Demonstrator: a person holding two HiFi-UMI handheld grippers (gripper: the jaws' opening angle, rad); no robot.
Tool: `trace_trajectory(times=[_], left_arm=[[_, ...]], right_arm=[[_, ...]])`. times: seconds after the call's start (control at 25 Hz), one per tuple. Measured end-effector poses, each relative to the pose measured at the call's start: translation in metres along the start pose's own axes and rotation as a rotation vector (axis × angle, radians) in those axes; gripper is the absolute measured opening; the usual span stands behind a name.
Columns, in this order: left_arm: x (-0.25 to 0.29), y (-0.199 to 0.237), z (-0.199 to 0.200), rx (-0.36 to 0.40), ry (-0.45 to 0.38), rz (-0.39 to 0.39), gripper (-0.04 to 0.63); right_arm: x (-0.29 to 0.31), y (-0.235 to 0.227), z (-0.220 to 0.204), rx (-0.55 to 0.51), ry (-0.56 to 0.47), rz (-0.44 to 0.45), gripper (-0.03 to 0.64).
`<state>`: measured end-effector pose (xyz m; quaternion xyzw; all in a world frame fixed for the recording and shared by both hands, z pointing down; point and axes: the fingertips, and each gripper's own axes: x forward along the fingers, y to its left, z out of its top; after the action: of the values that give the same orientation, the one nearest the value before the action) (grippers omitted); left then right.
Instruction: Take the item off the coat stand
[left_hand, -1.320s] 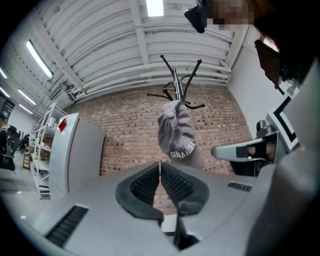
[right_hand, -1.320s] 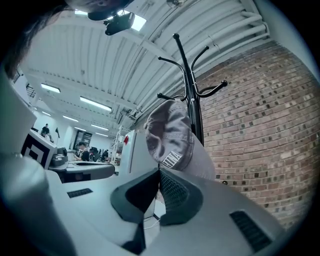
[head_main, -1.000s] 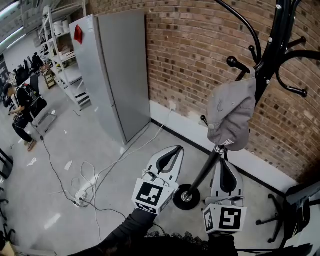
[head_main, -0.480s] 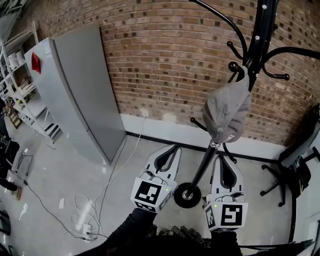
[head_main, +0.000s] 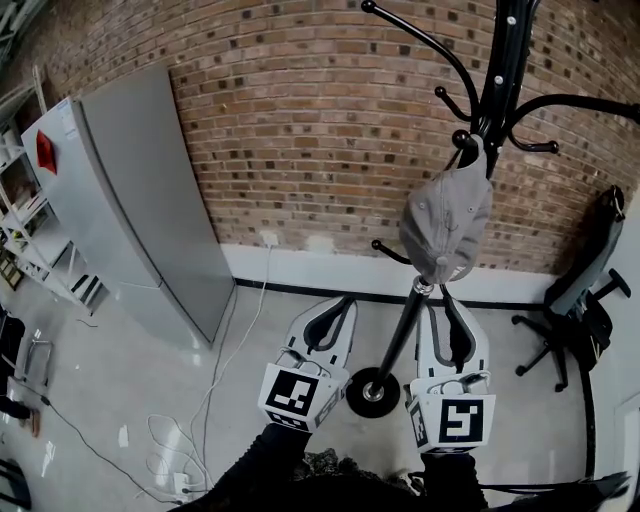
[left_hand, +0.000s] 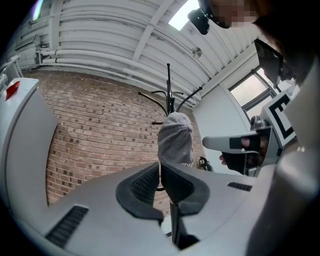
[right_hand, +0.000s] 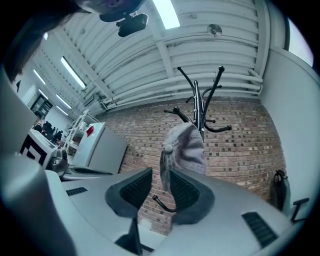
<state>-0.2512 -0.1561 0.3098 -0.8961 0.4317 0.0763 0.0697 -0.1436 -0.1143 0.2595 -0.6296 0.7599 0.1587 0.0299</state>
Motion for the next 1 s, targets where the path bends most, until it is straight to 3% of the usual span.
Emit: trace_trajectory(times=[0.2, 0.48, 0.92, 0.96, 1.0], left_arm=[[0.001, 0.005, -0.006, -0.012, 0.009, -0.013, 0.02], [0.003, 0.007, -0.001, -0.005, -0.01, -0.024, 0.02], [0.002, 0.014, -0.002, -0.012, -0.015, 0.003, 0.02], [0.003, 0.015, -0.002, -0.014, -0.014, 0.006, 0.02], [0.003, 0.016, -0.002, -0.017, -0.012, 0.007, 0.02]], right_arm=[[0.02, -0.003, 0.007, -0.056, -0.003, -0.015, 0.241], [0.046, -0.021, 0.006, -0.07, 0.023, -0.112, 0.241], [0.079, -0.039, 0.014, -0.143, 0.011, -0.173, 0.238], [0.078, -0.042, 0.016, -0.148, 0.014, -0.179, 0.223], [0.077, -0.044, 0.018, -0.153, 0.012, -0.186, 0.132]])
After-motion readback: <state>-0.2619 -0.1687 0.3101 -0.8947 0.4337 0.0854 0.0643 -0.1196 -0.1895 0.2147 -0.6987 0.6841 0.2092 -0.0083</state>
